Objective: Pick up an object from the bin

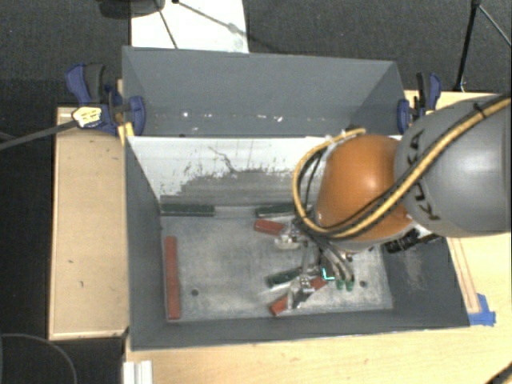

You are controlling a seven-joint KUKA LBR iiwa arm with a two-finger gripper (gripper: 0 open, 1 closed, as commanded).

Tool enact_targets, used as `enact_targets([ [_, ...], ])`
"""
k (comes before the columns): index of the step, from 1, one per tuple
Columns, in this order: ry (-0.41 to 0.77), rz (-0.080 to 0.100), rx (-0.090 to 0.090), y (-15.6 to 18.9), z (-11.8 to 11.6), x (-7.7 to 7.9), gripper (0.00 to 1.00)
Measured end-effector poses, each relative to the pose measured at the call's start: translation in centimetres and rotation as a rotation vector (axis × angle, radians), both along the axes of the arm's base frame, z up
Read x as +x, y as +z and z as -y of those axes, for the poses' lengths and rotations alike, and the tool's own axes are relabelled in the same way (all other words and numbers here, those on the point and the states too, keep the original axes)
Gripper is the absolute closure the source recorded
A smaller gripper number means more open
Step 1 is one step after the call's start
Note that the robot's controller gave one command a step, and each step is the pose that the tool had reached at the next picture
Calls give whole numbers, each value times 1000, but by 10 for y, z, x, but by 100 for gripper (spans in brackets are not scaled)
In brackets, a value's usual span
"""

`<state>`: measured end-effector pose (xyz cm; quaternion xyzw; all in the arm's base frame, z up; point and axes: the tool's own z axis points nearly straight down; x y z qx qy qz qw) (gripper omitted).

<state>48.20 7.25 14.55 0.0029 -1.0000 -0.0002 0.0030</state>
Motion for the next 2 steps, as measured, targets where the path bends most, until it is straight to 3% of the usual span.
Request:
enact_targets([
  [1,-3,7,1,3,0,2,0],
  [2,177,10,3,-69,15,5,100],
])
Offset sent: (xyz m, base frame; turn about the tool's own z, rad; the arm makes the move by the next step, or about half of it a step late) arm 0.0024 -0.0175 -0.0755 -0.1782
